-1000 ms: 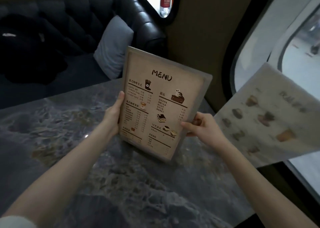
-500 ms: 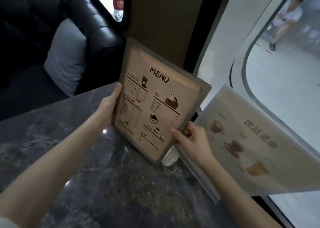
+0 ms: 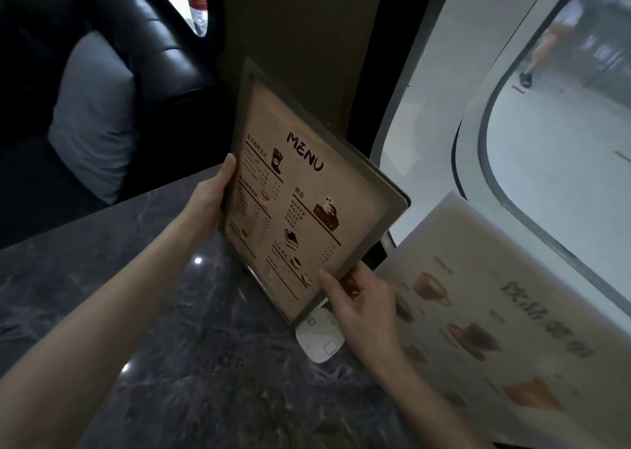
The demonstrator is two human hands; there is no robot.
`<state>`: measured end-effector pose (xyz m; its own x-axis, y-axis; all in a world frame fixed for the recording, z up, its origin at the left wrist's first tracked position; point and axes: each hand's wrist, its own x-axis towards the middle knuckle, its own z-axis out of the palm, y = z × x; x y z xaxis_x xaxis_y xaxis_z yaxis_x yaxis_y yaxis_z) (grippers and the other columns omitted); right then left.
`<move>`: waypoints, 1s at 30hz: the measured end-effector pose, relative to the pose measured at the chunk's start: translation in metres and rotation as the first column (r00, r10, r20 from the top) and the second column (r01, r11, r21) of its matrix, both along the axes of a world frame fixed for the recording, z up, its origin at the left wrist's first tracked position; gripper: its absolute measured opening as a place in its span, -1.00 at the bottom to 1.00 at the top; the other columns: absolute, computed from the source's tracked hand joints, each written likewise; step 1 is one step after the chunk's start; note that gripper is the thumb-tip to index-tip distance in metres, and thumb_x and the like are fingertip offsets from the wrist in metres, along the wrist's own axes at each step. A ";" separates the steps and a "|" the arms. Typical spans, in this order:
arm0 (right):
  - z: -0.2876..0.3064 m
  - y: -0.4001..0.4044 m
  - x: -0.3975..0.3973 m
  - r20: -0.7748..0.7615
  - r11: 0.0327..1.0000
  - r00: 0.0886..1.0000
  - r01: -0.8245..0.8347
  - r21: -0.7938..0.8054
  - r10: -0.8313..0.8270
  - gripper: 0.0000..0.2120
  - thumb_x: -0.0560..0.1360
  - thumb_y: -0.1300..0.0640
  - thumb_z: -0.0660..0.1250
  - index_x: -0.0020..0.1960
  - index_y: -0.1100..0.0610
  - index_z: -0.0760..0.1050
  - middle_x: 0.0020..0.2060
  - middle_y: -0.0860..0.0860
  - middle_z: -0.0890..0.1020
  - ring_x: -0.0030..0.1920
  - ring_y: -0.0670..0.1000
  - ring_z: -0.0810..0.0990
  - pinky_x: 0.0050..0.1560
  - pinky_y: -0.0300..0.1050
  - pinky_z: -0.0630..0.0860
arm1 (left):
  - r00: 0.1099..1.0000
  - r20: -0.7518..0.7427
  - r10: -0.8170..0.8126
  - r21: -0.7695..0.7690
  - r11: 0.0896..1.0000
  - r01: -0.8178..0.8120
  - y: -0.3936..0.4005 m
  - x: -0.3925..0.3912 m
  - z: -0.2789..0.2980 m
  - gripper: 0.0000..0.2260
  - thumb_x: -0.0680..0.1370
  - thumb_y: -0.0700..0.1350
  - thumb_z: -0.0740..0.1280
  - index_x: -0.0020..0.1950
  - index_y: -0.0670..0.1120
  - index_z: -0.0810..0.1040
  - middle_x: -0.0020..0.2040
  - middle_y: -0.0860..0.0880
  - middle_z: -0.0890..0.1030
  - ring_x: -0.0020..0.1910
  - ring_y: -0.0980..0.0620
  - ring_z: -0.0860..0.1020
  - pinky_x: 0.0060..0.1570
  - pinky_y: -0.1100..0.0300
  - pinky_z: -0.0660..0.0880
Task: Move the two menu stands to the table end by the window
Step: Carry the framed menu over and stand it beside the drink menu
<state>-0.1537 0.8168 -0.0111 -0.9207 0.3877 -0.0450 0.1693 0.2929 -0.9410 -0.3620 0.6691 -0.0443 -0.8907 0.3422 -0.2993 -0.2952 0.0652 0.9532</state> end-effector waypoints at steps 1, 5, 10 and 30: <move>0.000 0.000 -0.002 0.003 1.000 1.000 -0.005 0.001 0.005 -0.72 0.47 0.14 0.32 0.17 0.12 0.50 -0.07 -0.33 0.51 -0.06 -0.27 0.54 -0.13 -0.52 0.50 | 1.000 -0.007 0.001 0.006 1.000 -0.001 0.002 -0.001 -0.001 -0.47 0.31 0.33 0.16 0.03 -0.02 0.56 0.02 -0.01 0.63 -0.18 0.23 0.65 -0.37 0.44 0.51; -0.004 0.000 -0.009 0.012 0.999 1.000 -0.019 0.029 0.019 -0.74 0.47 0.13 0.32 0.16 0.08 0.51 -0.15 -0.44 0.48 -0.14 -0.39 0.55 -0.13 -0.49 0.52 | 1.000 -0.025 0.001 0.019 1.000 0.000 0.007 -0.006 -0.006 -0.49 0.36 0.32 0.14 0.03 -0.01 0.58 0.01 -0.04 0.63 -0.19 0.22 0.66 -0.36 0.44 0.51; -0.008 0.002 -0.014 -0.011 1.000 1.000 -0.008 -0.007 0.008 -0.75 0.47 0.17 0.32 0.15 0.09 0.51 -0.12 -0.41 0.49 -0.10 -0.46 0.53 -0.15 -0.52 0.49 | 1.000 -0.016 -0.012 0.026 1.000 0.012 0.007 -0.014 -0.008 -0.45 0.33 0.35 0.17 0.06 -0.01 0.59 0.07 -0.08 0.63 -0.06 0.11 0.65 -0.29 0.38 0.55; 0.012 0.004 -0.011 0.169 0.986 0.984 -0.077 0.150 0.051 -0.65 0.51 0.10 0.28 0.27 0.14 0.42 0.19 0.03 0.59 0.15 -0.04 0.57 -0.14 -0.47 0.48 | 0.986 -0.133 0.105 -0.273 0.952 -0.139 0.016 0.023 -0.011 -0.50 0.56 0.18 0.00 0.41 -0.06 0.25 0.36 -0.11 0.38 0.32 -0.09 0.37 0.32 -0.10 0.32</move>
